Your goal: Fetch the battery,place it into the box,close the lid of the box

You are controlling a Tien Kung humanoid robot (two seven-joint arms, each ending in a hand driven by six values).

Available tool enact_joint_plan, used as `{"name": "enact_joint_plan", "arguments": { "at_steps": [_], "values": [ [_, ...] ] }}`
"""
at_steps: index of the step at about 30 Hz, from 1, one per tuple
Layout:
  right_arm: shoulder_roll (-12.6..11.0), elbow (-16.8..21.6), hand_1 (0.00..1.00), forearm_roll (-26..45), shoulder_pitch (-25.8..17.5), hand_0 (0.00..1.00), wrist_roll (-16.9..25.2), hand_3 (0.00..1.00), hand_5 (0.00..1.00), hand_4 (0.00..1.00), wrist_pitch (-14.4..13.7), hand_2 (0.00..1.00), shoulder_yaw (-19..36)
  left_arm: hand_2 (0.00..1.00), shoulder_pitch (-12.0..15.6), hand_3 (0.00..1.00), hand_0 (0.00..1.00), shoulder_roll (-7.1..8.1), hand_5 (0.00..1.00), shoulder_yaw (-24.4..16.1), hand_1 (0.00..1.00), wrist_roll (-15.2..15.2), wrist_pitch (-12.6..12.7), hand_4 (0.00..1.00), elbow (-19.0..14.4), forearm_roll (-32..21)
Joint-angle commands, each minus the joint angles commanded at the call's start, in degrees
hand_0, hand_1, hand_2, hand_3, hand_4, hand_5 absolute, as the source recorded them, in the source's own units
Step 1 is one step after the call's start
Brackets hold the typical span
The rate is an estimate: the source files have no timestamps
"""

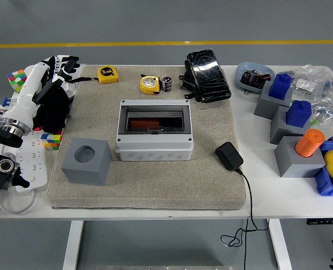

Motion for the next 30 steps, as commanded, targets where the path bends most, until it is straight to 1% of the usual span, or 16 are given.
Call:
{"name": "enact_joint_plan", "arguments": {
  "at_steps": [2,4,5,10,23,30],
  "values": [
    [0.0,0.0,0.638,0.1,0.0,0.617,0.9,0.526,0.408,0.959,-0.7,0.620,-0.1,0.721,-0.1,0.742,0.596,0.05,0.998,0.1,0.714,0.2,-0.3,0.998,-0.1,0.3],
    [0.1,0.0,0.638,0.1,-0.3,0.617,2.3,0.526,0.408,0.959,-2.0,0.620,0.3,0.721,-0.3,0.742,0.596,0.04,0.998,0.2,0.714,0.2,-0.4,0.998,-0.3,0.4],
    [0.2,0.0,0.638,0.2,-0.4,0.617,2.4,0.526,0.408,0.959,-2.1,0.620,0.3,0.721,-0.3,0.742,0.596,-0.02,0.998,0.2,0.714,0.2,-0.4,0.998,-0.4,0.5],
    [0.2,-0.1,0.635,0.3,-0.5,0.616,1.5,0.527,0.423,0.951,-1.1,0.618,0.1,0.720,-0.4,0.742,0.597,0.01,0.998,0.6,0.713,0.1,-0.5,0.998,-0.4,0.5],
    [0.1,0.1,0.638,0.5,-0.4,0.616,0.9,0.527,0.425,0.950,-1.0,0.621,-0.7,0.716,-0.6,0.739,0.593,0.42,0.998,1.2,0.713,-0.1,-0.5,0.998,-0.3,0.4],
    [0.3,0.0,0.638,0.4,-0.7,0.616,0.8,0.527,0.425,0.950,-1.1,0.620,-0.7,0.716,-0.2,0.740,0.595,0.46,0.998,1.1,0.712,-0.1,-0.5,0.998,-0.4,0.4]
  ]
}}
